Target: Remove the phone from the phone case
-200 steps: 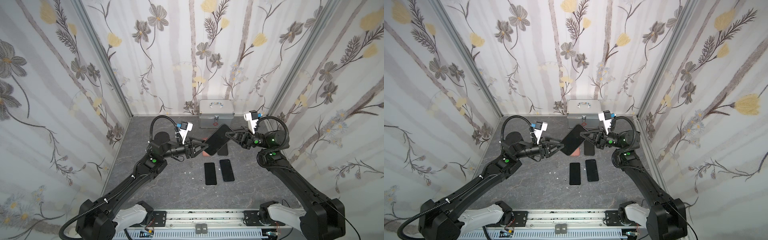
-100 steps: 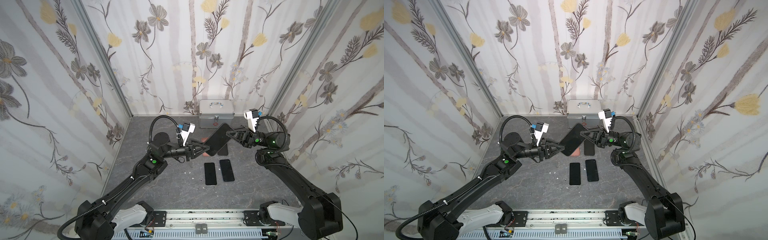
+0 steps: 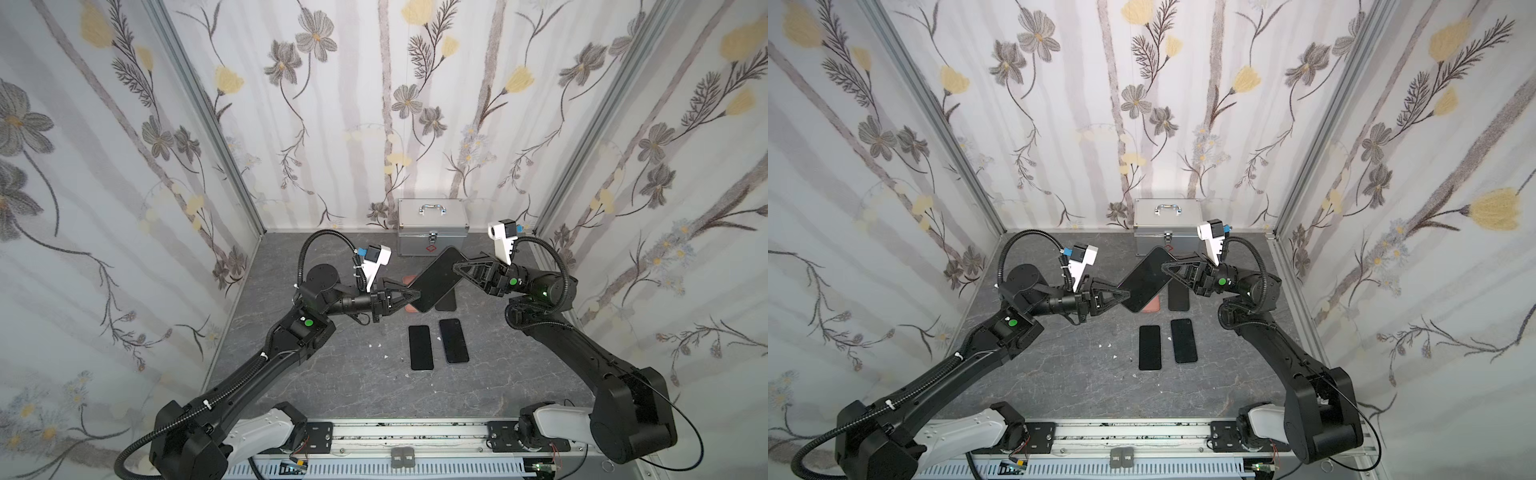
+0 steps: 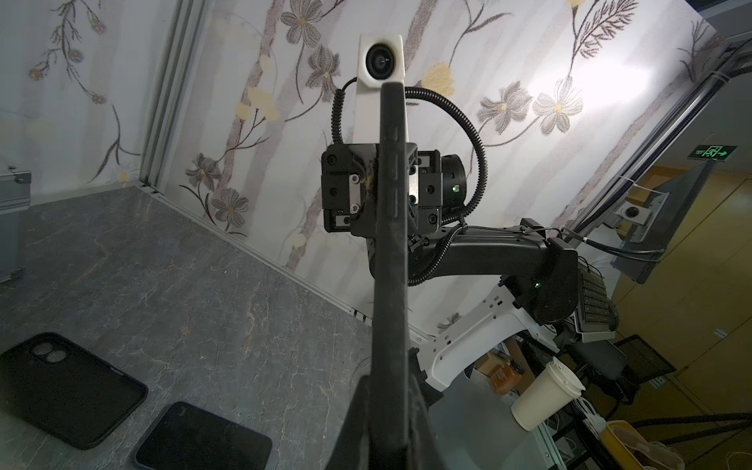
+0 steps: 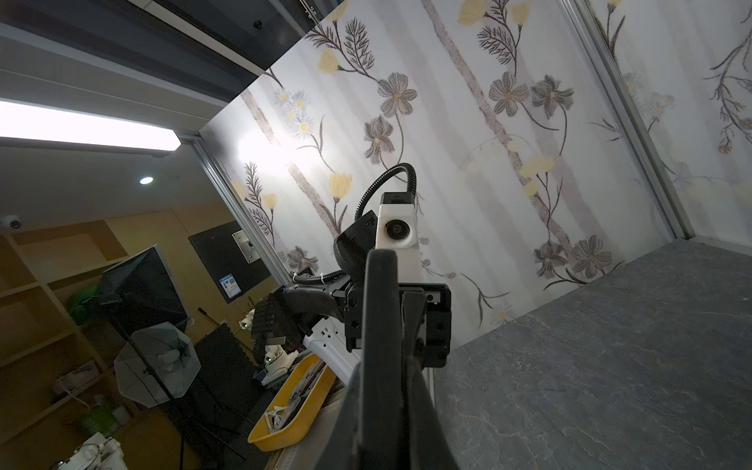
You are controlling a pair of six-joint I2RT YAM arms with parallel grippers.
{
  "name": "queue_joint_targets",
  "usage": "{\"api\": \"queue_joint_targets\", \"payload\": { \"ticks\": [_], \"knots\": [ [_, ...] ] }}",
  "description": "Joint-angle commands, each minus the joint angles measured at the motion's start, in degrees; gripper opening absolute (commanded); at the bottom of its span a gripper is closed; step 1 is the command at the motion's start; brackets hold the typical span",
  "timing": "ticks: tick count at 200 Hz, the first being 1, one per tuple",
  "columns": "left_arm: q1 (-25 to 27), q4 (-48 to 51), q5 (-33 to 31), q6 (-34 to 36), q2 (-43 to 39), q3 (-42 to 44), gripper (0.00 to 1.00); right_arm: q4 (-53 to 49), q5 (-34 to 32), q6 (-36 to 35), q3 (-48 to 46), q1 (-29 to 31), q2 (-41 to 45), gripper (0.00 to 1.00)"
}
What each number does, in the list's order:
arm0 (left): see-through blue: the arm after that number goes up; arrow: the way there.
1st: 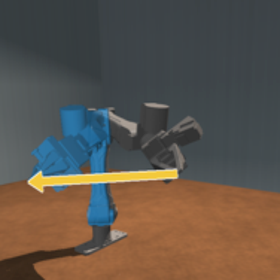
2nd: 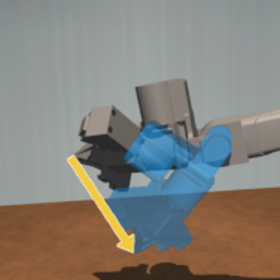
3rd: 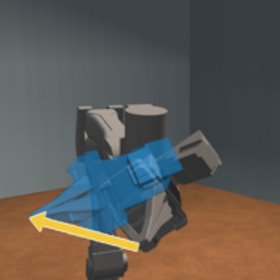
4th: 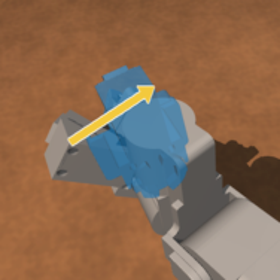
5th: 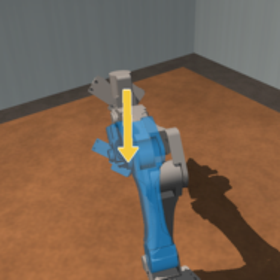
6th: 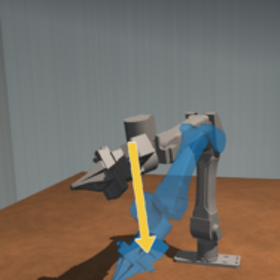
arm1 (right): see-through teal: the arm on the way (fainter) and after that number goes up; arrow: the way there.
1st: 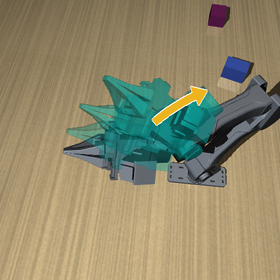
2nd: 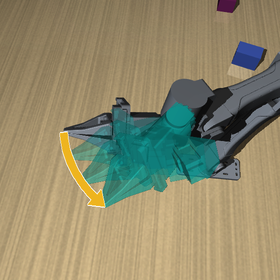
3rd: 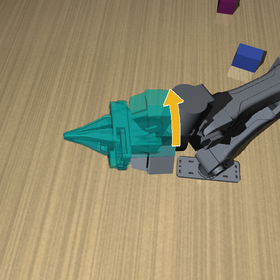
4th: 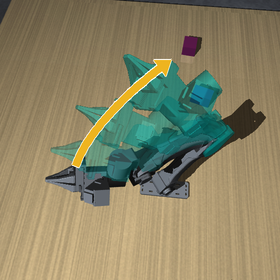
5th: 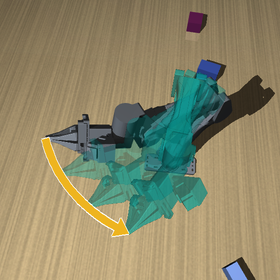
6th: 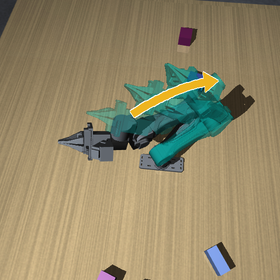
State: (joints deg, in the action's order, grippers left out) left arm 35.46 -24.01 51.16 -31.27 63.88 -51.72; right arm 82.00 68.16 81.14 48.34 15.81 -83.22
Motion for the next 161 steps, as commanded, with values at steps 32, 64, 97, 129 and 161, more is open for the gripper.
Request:
{"api": "queue_joint_targets", "payload": {
  "ticks": [32,64,97,129,161],
  "knots": [
    [-0.6,0.3,-9.0,3.7,-0.1,0.6,0.00,-23.4,-3.1,-18.9,1.9,-0.3,5.3,0.50],
    [-0.4,10.4,-14.2,12.9,-0.7,-1.9,0.00,-62.5,-13.8,-48.4,8.1,-0.4,11.4,0.53],
    [0.5,12.7,-16.9,20.0,-0.7,0.1,0.00,-68.0,-21.1,-54.9,7.9,-1.7,14.9,0.57],
    [0.7,12.7,-19.8,21.3,-1.9,0.5,0.00,-69.2,-29.2,-61.1,6.5,-1.8,18.0,0.67],
    [0.3,12.5,-22.4,20.5,-3.3,0.6,0.00,-78.5,-30.9,-69.2,9.2,-1.9,18.7,0.68]
  ]
}}
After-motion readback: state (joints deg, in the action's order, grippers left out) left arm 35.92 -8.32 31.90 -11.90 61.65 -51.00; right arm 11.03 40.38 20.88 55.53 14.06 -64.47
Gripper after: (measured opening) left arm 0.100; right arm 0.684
